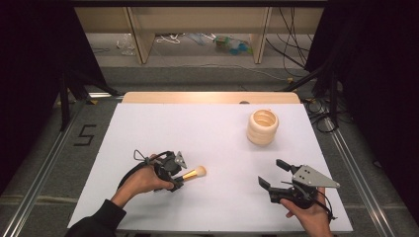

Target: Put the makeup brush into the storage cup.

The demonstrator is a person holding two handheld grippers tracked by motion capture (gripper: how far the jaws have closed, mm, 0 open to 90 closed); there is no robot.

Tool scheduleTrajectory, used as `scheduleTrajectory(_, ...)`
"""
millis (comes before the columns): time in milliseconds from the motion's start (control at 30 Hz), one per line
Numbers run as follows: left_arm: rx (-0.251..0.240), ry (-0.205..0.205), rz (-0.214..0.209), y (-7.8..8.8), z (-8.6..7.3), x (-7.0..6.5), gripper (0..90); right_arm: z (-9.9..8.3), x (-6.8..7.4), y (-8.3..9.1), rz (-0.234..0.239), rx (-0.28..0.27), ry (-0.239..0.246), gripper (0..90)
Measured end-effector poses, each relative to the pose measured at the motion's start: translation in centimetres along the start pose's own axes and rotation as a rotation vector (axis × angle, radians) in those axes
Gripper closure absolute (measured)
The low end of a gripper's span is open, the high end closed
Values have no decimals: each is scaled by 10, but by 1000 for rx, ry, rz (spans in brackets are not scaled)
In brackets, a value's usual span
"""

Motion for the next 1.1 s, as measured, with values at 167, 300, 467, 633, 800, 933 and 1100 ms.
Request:
scheduleTrajectory(167,21,-22,-23,-2,1,1,580,0,0,0,-5,5,4,176)
scheduleTrajectory(300,34,19,-54,-3,3,-4,612,1,-1,-1,-4,-9,26,177)
scheduleTrajectory(467,68,-18,-51,-5,3,1,643,0,0,0,-1,4,8,180)
scheduleTrajectory(633,74,-13,-69,-6,4,2,676,-1,0,0,2,15,5,182)
scheduleTrajectory(800,79,-20,-78,-8,5,5,703,0,1,0,0,10,9,185)
scheduleTrajectory(933,98,-13,-85,-8,7,6,708,0,1,0,3,8,16,187)
scheduleTrajectory(1100,121,1,-98,-9,9,8,721,0,1,1,6,13,15,189)
Point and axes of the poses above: each handheld gripper's, and its own axes: y roughly backward along the jaws, z roughly out of its top, x roughly to its left, the point moved 5 cm from there along -y, roughly forward along the jaws, and after that the axes turned 10 degrees about -y, right-handed, at the moved point
